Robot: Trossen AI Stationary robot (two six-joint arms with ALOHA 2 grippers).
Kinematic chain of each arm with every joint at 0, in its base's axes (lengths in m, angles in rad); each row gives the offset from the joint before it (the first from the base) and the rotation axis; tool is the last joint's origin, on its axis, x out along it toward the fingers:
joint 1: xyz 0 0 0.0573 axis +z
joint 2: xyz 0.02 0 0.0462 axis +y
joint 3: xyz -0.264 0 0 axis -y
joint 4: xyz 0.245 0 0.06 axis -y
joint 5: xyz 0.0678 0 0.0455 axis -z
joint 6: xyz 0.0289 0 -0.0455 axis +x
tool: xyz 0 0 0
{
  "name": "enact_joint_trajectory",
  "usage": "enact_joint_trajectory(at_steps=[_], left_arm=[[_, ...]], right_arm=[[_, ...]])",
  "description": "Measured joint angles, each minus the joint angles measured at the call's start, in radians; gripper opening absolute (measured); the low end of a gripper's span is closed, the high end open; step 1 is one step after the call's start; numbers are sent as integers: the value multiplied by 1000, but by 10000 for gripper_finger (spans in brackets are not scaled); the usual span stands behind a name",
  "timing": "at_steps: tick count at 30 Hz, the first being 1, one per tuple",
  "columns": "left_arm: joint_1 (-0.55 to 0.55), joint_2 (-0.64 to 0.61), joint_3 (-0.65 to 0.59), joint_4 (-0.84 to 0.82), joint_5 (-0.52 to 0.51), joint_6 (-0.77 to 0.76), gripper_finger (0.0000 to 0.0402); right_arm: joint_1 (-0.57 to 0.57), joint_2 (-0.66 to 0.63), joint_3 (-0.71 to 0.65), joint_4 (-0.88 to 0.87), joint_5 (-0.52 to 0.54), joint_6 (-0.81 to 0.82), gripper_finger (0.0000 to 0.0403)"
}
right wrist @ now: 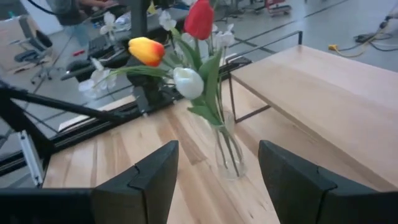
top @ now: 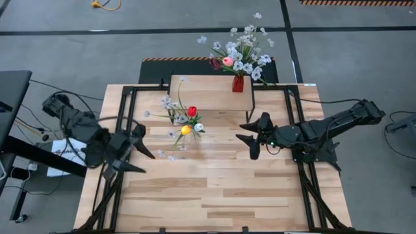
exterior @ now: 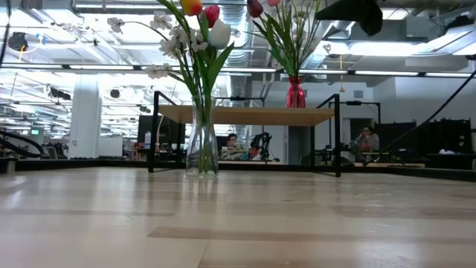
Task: Pick and place flowers into a vace then onto a shelf
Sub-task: Put the transparent vase with flowers on the shelf
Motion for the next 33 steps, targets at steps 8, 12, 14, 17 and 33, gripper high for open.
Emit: enact_joint_trajectory(at_steps=[8, 12, 14, 17, 33], left_arm=[[-240, 223, 285, -162, -631, 7, 219], [-361, 290, 312, -283, -930, -185, 219], [-415, 319, 312, -302, -1005, -286, 219], [-479, 363, 312, -299, -1031, -401, 219], [-515, 690, 312, -447, -858, -1136, 219]], right_arm=[[67, -63, 0, -95, -2, -14, 214], [107, -95, 0, -150, -2, -14, 214], [125, -108, 0, -172, -2, -14, 214], [153, -122, 0, -197, -2, -15, 214], [235, -128, 0, -301, -2, -42, 214]])
